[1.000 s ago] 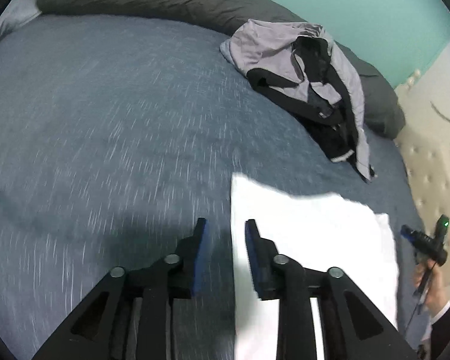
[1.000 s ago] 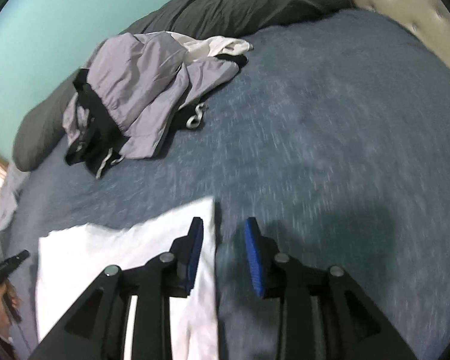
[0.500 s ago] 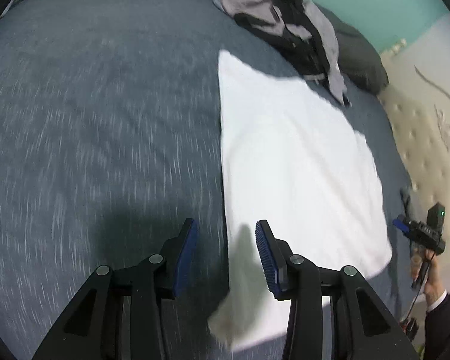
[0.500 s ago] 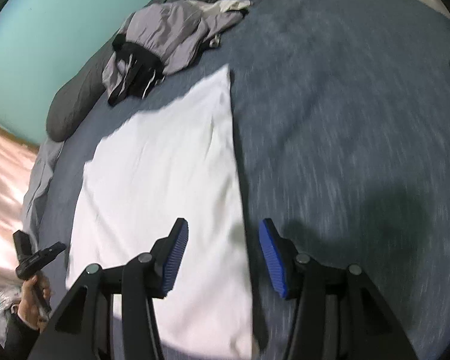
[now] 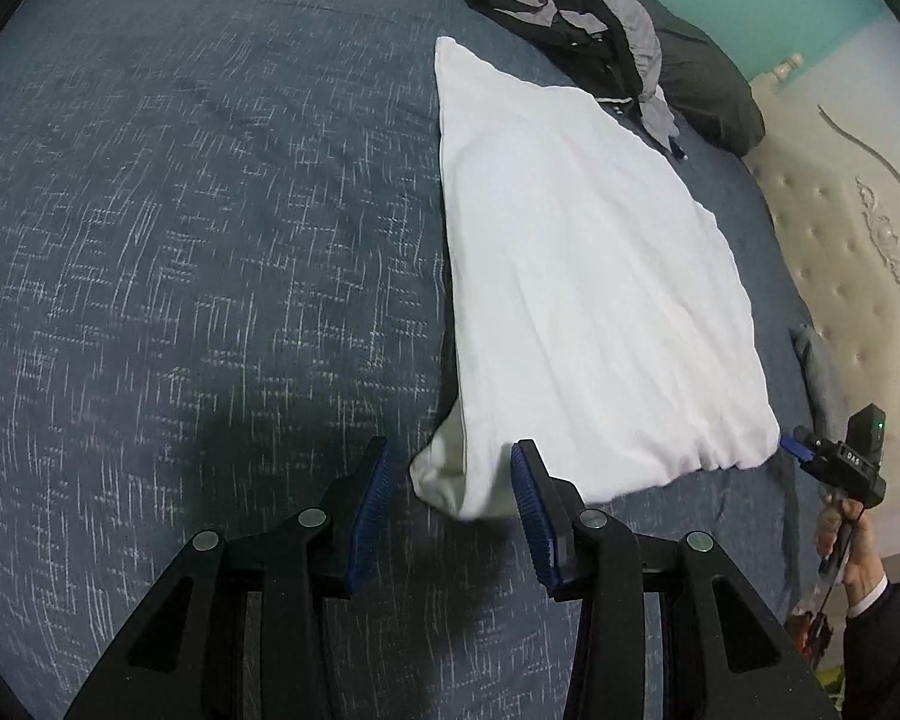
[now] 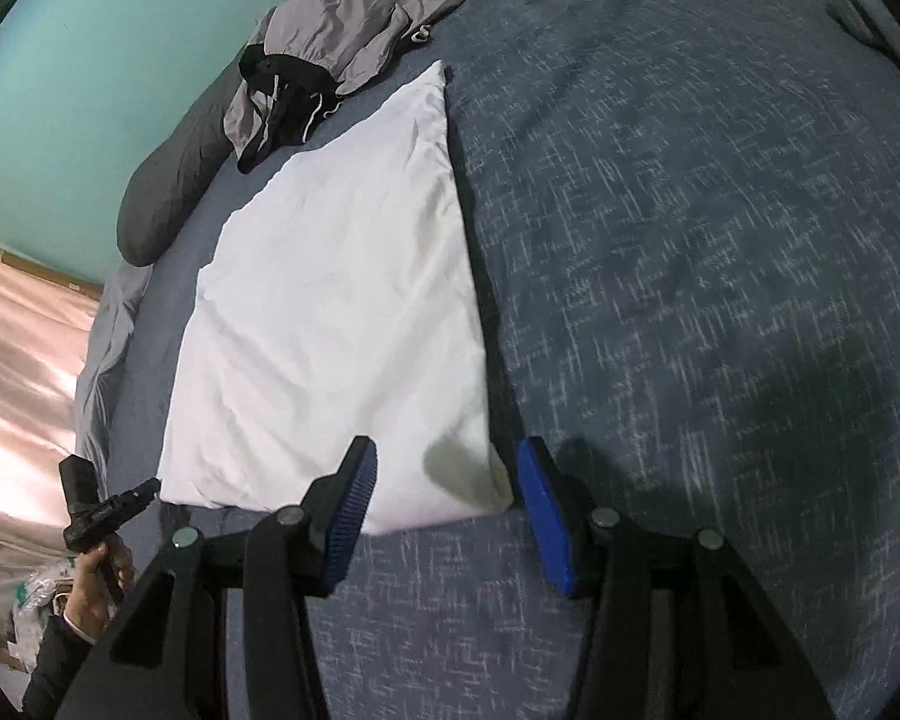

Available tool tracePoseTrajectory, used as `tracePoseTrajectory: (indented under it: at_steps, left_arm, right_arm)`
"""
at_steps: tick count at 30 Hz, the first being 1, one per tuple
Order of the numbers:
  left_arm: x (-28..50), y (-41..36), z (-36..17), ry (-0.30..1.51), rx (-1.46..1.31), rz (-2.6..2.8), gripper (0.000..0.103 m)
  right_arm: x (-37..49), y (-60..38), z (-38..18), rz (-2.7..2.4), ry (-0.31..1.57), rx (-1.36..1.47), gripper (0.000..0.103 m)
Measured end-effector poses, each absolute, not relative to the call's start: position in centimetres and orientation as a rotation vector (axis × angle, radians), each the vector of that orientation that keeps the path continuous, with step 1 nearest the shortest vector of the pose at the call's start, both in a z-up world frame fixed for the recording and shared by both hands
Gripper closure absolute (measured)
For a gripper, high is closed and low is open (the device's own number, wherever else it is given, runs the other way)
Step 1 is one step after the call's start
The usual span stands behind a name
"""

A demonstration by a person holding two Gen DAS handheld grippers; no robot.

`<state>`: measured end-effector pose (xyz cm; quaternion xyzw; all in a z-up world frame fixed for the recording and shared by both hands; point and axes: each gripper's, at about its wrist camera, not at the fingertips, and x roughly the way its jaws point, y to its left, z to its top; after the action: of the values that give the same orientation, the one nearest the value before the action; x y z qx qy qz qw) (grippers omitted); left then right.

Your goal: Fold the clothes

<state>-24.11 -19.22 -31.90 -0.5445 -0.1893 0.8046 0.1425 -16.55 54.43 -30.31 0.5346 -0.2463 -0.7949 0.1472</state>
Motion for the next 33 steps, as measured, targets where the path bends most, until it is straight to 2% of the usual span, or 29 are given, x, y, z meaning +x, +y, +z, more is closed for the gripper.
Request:
tracePoseTrajectory:
  at_steps: [3,6,14,16,17,19,22,24,26,33]
  left_arm:
    - [-23.8,-19.2,-31.9,-0.552,-1.570,2.320,0.060]
    - [-23.5,-19.2,-32.0,-0.557,-1.567,2.320,0.060]
    - [-23.3,-18.8,-32.7,-0.565,-1.581,2.305,0.060]
    - [-23.3,-18.7,-32.9,-0.563,-1.580,2.305,0.060]
    - [-23.3,-18.7,-33.0,-0.564,-1.580,2.304,0.060]
    - [-23.4,-18.6,-33.2,-0.569,-1.583,2.301,0.061]
    - [-23.5,-18.6,-33.3,-0.578,-1.582,2.297,0.074]
    - [-23.6,-18.5,-33.5,-0.570,-1.585,2.299,0.088]
    - [-23.5,-18.4,-33.5,-0.563,-1.587,2.298,0.095]
    - [-23.5,-18.0,-33.2,-0.540,-1.591,2.314,0.098]
  right_arm:
    - [-16.5,54.5,-30.3,-2.282,-0.710,1.529,0.068]
    - [-16.4,54.9,-30.5,-2.283,-0.710,1.532,0.075]
    - [-16.6,54.8,-32.0,-2.261,-0.699,1.575,0.076]
    - [-16.5,54.8,-32.2,-2.258,-0.700,1.570,0.085]
    - [-16.4,54.8,-32.2,-2.255,-0.707,1.565,0.093]
    - [-16.4,54.8,-32.4,-2.249,-0.714,1.564,0.098]
    - [-16.3,55.2,-32.2,-2.243,-0.737,1.527,0.101]
    - [-16.2,55.5,-32.0,-2.238,-0.750,1.502,0.101]
    - [-16.1,55.7,-31.7,-2.243,-0.726,1.501,0.101]
    - [-16.2,56.1,-30.4,-2.286,-0.598,1.518,0.102]
